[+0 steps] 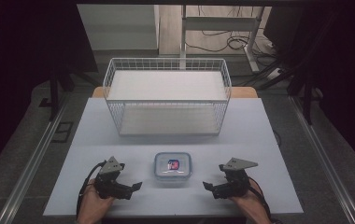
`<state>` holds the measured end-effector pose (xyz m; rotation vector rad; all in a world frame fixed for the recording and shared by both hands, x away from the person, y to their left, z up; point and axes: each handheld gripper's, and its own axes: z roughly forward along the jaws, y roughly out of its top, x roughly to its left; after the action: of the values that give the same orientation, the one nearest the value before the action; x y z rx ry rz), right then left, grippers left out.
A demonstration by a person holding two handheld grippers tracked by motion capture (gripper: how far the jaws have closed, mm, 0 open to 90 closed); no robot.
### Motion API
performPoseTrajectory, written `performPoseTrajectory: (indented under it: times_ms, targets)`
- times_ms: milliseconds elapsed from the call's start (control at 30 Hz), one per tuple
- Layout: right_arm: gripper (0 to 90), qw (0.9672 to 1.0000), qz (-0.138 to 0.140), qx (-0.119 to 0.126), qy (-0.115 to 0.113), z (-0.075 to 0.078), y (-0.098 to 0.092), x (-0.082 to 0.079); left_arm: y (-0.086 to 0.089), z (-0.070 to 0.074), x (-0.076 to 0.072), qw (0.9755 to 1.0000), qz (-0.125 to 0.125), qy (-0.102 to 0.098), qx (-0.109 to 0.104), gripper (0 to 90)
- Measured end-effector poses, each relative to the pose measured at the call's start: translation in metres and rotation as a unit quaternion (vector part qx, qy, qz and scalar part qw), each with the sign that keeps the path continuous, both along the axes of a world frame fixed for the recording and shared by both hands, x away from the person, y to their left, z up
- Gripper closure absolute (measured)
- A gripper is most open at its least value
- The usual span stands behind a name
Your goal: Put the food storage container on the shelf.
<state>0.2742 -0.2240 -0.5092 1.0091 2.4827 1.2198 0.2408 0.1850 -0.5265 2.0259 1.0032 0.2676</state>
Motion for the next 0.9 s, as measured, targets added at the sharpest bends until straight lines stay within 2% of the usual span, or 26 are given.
performPoseTrajectory:
  times_ms: [67,133,200,233,300,367,600,633,700,867,900]
  targets:
    - [5.5,1.0,0.007,-0.001,-0.001,0.002,0.002,0.002,-0.003,0.004,0.002,1.0,-0.003,-0.003,0.0,0.0]
    - [5.6,0.9999,0.008,0.007,0.002,0.005,0.004,0.005,-0.005,0.007,0.004,1.0,-0.004,-0.001,-0.002,0.0]
    - [5.8,0.9998,0.008,0.014,0.007,0.009,0.008,0.007,-0.008,0.01,0.007,0.9999,-0.006,0.012,-0.004,0.0]
    - [3.1,0.9999,0.01,0.003,0.006,0.012,0.014,0.009,-0.013,0.012,0.009,0.9998,0.001,0.019,0.006,0.6]
    - [2.2,0.9999,0.011,-0.005,0.004,0.013,0.018,0.009,-0.014,0.012,0.01,0.9997,-0.003,0.023,0.006,0.8]
    - [0.6,0.9999,0.012,-0.01,-0.001,0.015,0.024,0.009,-0.016,0.013,0.012,0.9995,-0.017,0.026,-0.004,0.1]
    - [0.0,0.999,0.034,0.008,0.027,0.016,0.043,0.021,-0.025,0.018,0.027,0.9986,-0.027,0.038,-0.025,0.2]
    - [0.0,0.9984,0.041,0.013,0.037,0.016,0.048,0.025,-0.027,0.018,0.03,0.9985,-0.029,0.038,-0.025,0.5]
    - [0.0,0.998,0.045,0.015,0.043,0.016,0.05,0.027,-0.031,0.018,0.035,0.9984,-0.032,0.04,-0.022,0.8]
    - [0.0,0.9965,0.045,0.017,0.069,0.012,0.063,0.044,-0.04,0.016,0.053,0.9969,-0.044,0.054,-0.034,2.9]
    - [0.4,0.9954,0.051,0.019,0.079,0.008,0.068,0.05,-0.043,0.014,0.057,0.9967,-0.044,0.058,-0.034,2.8]
